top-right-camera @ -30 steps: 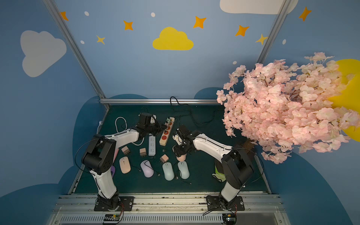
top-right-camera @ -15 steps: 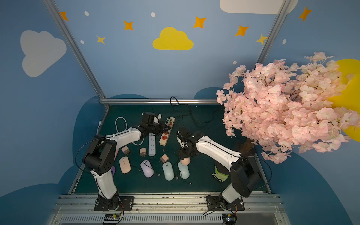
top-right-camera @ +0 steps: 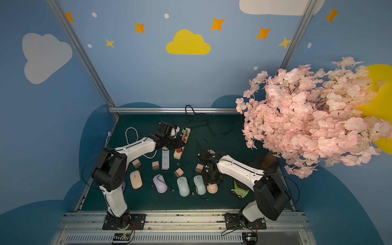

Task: Unplug the wireless mouse
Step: Place the mouse at the center of the board.

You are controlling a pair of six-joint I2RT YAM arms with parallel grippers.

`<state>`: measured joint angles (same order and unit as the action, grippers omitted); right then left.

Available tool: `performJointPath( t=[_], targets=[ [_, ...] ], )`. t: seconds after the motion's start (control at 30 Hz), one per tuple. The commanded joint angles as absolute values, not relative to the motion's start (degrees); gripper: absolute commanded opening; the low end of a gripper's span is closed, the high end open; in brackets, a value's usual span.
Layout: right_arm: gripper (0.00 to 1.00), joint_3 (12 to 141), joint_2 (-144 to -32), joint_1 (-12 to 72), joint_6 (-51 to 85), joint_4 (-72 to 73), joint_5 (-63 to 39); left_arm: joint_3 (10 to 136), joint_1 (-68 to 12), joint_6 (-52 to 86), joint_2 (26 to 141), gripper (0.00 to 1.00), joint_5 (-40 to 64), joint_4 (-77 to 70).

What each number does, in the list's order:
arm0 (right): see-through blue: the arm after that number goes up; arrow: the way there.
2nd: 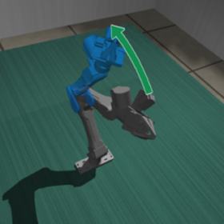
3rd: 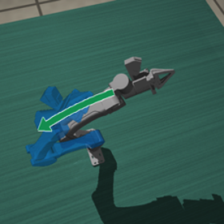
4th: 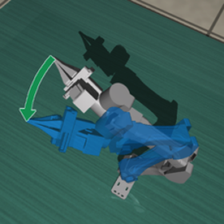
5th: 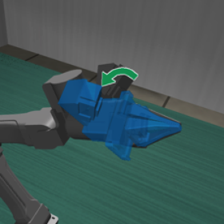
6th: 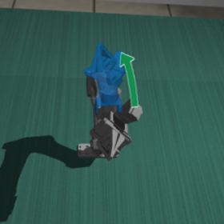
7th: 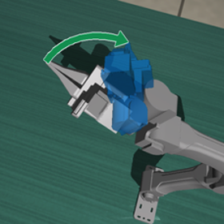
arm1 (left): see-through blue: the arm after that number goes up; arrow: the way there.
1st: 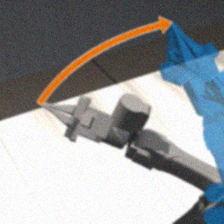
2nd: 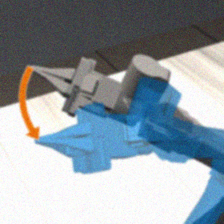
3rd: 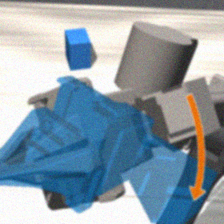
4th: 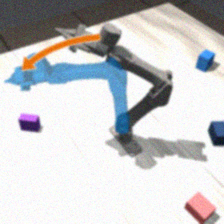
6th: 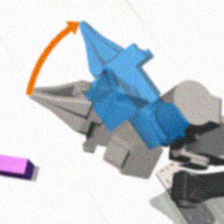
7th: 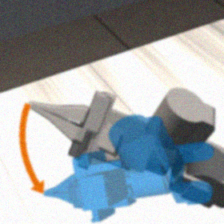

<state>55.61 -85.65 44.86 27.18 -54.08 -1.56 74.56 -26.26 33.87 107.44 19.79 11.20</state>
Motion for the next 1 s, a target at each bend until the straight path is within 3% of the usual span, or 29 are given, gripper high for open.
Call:
performJointPath(
  t=[0.0, 0.4, 0.47, 0.57, 0.7, 0.83, 0.97],
  targets=[
    [0.00, 53.95, -86.92, 44.39, 28.23, -52.32, -2.04, 75.19, -26.29, 31.20, 106.88, 0.10, 18.90, 14.76],
    [0.00, 50.46, -89.84, 42.16, 28.13, -49.66, -2.02, 75.14, -26.10, 31.37, 107.49, 0.11, 19.10, 14.59],
    [0.07, 50.02, -90.59, 41.60, 28.21, -49.74, -2.10, 75.15, -26.12, 31.27, 107.56, 0.11, 19.14, 14.65],
    [0.29, 49.67, -91.55, 41.16, 28.29, -49.80, -2.56, 74.88, -26.10, 31.35, 107.74, 0.15, 19.15, 14.60],
    [0.55, 49.82, -91.30, 40.92, 28.74, -49.75, -2.64, 74.40, -26.10, 31.53, 107.69, 0.27, 19.25, 14.24],
    [0.68, 50.68, -90.24, 40.81, 28.82, -50.11, -2.67, 74.36, -26.09, 31.29, 107.51, 0.42, 18.66, 14.56],
    [0.70, 52.31, -87.48, 41.04, 28.92, -52.15, -0.81, 73.93, -25.84, 30.54, 106.33, 0.58, 16.57, 15.44]
  ],
)
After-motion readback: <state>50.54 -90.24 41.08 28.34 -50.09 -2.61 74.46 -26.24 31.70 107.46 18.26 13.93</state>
